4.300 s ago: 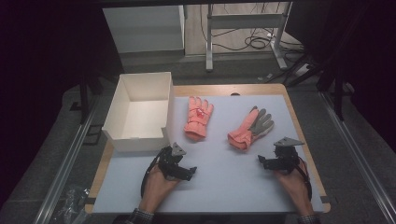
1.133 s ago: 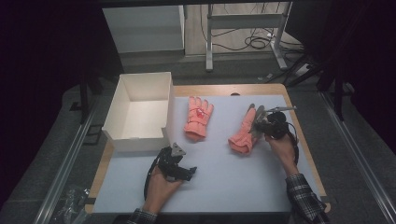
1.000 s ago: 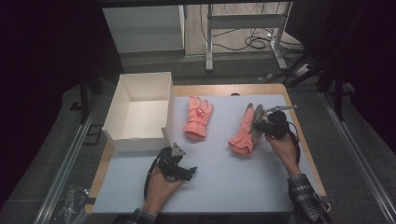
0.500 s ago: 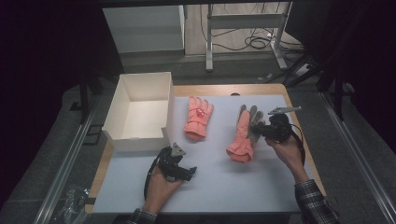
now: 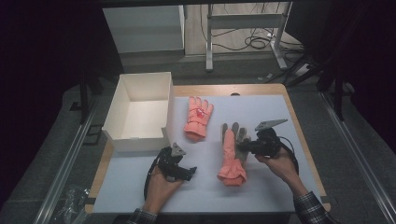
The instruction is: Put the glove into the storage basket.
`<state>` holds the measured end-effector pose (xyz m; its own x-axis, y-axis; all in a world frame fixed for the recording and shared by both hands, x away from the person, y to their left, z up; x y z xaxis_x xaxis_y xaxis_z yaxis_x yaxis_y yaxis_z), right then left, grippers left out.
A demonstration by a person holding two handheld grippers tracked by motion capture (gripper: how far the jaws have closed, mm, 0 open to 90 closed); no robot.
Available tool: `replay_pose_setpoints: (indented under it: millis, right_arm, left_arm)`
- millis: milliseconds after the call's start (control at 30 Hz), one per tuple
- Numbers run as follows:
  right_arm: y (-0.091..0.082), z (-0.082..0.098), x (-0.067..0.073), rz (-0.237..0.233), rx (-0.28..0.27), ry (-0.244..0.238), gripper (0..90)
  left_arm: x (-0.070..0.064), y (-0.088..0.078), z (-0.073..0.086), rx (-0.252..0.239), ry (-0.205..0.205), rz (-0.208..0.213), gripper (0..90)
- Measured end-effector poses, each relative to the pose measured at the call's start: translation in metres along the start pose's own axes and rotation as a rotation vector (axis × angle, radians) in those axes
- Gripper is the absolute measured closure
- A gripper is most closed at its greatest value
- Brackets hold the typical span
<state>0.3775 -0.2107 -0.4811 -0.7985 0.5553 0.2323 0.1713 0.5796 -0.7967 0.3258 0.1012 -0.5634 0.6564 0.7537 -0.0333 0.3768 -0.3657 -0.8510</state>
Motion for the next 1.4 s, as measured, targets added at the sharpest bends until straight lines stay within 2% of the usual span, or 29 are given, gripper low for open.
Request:
replay_pose_setpoints:
  millis: [267,367,500,600,700,767,833,867,1100,1400]
  right_arm:
    - [0.028,0.003,0.02,-0.049,0.073,-0.062,85.4]
    - [0.037,0.005,0.021,-0.035,0.103,-0.079,85.3]
    - [0.042,0.006,0.016,-0.038,0.114,-0.069,81.8]
    - [0.041,0.006,0.016,-0.001,0.105,-0.088,71.7]
    - [0.035,0.003,0.015,0.013,0.086,-0.091,65.0]
    - [0.032,0.0,0.014,0.04,0.076,-0.092,61.5]
    - [0.031,-0.002,0.013,0.047,0.071,-0.091,60.0]
    - [0.029,-0.006,0.011,0.053,0.058,-0.086,55.9]
    - [0.034,-0.03,0.004,0.086,0.029,-0.063,49.5]
    - [0.047,-0.066,-0.006,0.086,-0.021,-0.01,43.0]
  left_arm:
    - [0.0,0.0,0.0,0.004,0.002,-0.001,0.7]
    - [0.0,0.0,0.0,0.003,-0.001,0.0,0.7]
    - [0.0,0.0,0.0,0.003,0.001,0.0,0.7]
    - [0.0,0.0,0.0,0.002,0.001,-0.001,0.7]
    - [0.0,0.0,0.0,0.002,0.004,-0.003,0.7]
    - [0.0,0.0,0.0,0.002,0.003,-0.002,0.7]
    - [0.0,0.0,0.0,0.002,0.004,-0.003,0.7]
    - [0.0,0.0,0.0,0.002,0.004,-0.003,0.7]
    - [0.0,0.0,0.0,0.002,0.001,-0.002,0.7]
    - [0.0,0.0,0.0,0.002,-0.005,0.001,0.7]
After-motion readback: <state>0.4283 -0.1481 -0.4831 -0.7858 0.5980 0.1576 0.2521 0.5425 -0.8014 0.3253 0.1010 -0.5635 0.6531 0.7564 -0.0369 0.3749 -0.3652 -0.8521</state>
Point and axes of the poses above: each handheld gripper's, and its own axes: y roughly forward along the jaws, z roughly out of its underside, x roughly to its left, the point moved 2 cm from there along y, roughly forward along the jaws, and after that the axes turned 12 degrees about x, right-handed, at the moved point
